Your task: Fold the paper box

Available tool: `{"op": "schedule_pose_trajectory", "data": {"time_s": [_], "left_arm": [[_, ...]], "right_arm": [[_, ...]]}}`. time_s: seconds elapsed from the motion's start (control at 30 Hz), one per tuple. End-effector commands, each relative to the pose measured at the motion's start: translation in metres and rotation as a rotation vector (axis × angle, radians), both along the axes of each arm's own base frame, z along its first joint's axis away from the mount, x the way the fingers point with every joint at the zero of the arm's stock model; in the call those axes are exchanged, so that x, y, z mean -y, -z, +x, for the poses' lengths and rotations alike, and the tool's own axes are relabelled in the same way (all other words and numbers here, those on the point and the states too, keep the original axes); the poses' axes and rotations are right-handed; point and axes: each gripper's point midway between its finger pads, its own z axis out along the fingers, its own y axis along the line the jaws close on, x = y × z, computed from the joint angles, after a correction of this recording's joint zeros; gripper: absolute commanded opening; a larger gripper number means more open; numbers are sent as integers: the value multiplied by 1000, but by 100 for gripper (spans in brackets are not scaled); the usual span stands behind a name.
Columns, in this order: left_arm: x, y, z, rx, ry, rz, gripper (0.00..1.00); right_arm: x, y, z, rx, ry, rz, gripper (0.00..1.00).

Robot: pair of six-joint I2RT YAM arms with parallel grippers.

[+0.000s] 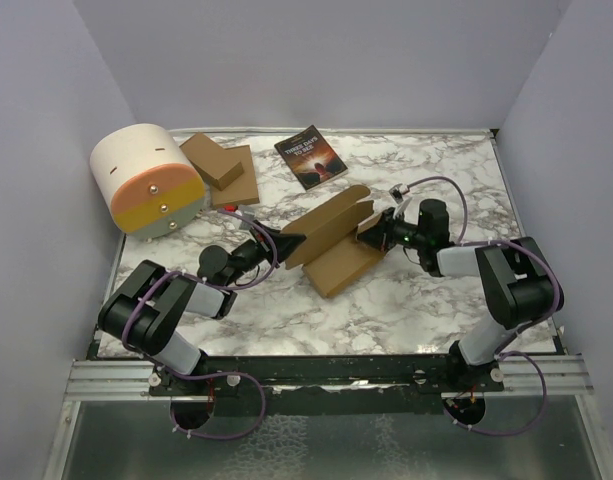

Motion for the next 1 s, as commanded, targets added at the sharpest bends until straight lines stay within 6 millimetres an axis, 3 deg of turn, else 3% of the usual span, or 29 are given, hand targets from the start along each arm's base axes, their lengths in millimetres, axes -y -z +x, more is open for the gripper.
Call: {"op": "schedule_pose_trajectory", "data": {"time_s": [0.0, 0.43, 0.7, 0.97], "left_arm": [[-3, -48, -8, 202, -3, -109, 0], [11, -46, -11, 187, 40, -114, 0], [20, -47, -12, 177, 50, -125, 0], [24, -41, -7, 148, 45, -129, 0]], "right_arm": [[-7, 2, 1, 7, -20, 28, 1], [-15, -9, -3, 9, -51, 109, 1], [-6, 16, 9, -95, 79, 93, 1], [-16, 15, 6, -98, 21, 148, 1]]}}
